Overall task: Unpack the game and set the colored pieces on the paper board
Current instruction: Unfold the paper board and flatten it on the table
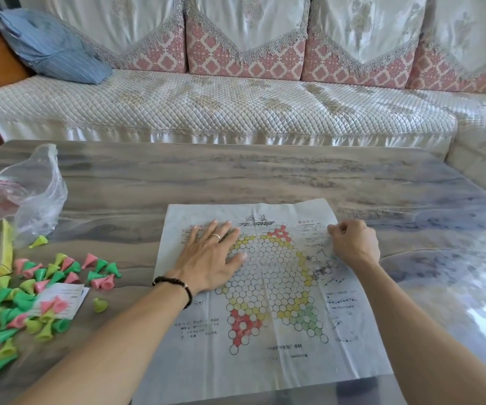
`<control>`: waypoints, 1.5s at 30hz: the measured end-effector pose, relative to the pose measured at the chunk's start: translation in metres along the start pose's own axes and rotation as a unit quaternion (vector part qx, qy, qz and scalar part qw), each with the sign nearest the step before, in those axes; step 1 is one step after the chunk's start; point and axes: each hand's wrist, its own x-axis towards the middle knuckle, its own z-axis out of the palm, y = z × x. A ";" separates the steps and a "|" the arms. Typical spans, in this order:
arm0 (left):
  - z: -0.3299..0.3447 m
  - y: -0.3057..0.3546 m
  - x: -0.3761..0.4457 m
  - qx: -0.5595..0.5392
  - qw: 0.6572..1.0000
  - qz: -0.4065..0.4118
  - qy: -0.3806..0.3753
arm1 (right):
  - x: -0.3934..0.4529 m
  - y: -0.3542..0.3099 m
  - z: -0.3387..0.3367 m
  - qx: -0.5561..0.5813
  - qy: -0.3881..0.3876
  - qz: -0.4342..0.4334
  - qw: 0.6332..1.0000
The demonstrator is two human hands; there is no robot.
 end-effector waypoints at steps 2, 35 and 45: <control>0.001 0.000 0.000 0.001 1.000 -0.005 0.001 | -0.002 0.001 0.000 -0.019 0.012 -0.012 1.000; 0.004 -0.010 0.012 0.018 1.000 -0.003 -0.019 | -0.042 -0.062 0.059 -0.158 -0.106 -0.378 0.906; -0.001 -0.009 0.009 0.027 0.999 0.003 -0.026 | -0.025 -0.080 0.073 -0.212 -0.165 -0.303 0.914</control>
